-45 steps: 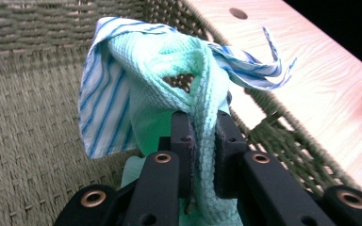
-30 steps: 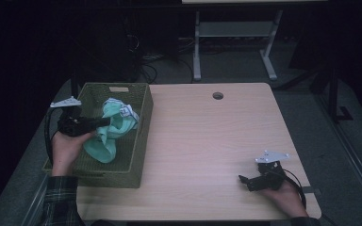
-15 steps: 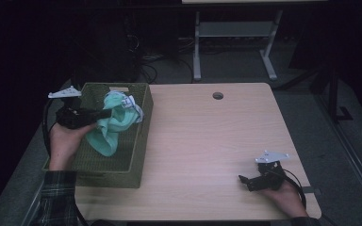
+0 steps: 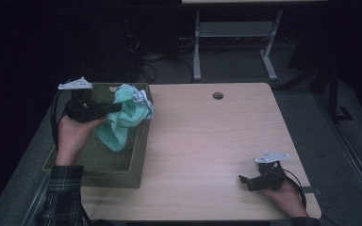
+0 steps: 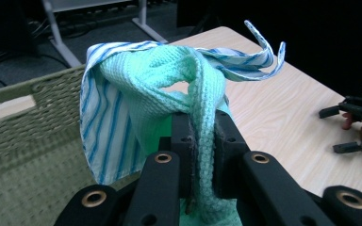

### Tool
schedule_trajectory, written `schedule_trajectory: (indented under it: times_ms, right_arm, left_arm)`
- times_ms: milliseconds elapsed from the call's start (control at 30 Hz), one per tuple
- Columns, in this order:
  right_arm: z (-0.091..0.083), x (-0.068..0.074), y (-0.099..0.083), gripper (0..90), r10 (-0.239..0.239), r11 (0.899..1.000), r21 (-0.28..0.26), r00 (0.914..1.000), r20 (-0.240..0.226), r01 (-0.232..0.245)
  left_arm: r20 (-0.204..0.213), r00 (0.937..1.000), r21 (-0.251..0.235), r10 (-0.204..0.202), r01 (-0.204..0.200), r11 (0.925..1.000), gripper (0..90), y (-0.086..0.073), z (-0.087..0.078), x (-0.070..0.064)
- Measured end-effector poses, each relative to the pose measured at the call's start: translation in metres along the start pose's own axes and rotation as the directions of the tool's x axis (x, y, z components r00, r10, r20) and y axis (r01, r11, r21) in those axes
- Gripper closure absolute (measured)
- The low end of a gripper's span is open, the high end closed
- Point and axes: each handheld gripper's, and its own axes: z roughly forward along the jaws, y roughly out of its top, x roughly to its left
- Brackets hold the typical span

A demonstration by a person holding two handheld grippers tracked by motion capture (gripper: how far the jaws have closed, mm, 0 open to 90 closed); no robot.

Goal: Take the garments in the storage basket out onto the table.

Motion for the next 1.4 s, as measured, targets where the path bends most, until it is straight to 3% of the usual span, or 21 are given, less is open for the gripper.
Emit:
schedule_trajectory:
  times_ms: [333, 800, 1400]
  right_arm:
    - [0.0, 0.0, 0.0, 0.0, 0.0, 1.0, -0.001, 1.0, 0.0, 0.0]
    - [0.0, 0.0, 0.0, 0.0, 0.0, 1.0, -0.001, 1.0, 0.0, 0.0]
    - [0.0, 0.0, 0.0, 0.0, 0.004, 1.0, 0.001, 1.0, 0.002, -0.004]
  left_arm:
    - [0.046, 0.9975, -0.025, 0.054, -0.053, 0.9983, 81.1, 0.023, 0.011, -0.025]
    - [0.105, 0.991, -0.033, 0.083, -0.08, 0.9963, 81.1, 0.042, 0.041, -0.055]
    - [0.182, 0.9777, -0.024, 0.105, -0.102, 0.9944, 81.0, 0.04, 0.087, -0.096]
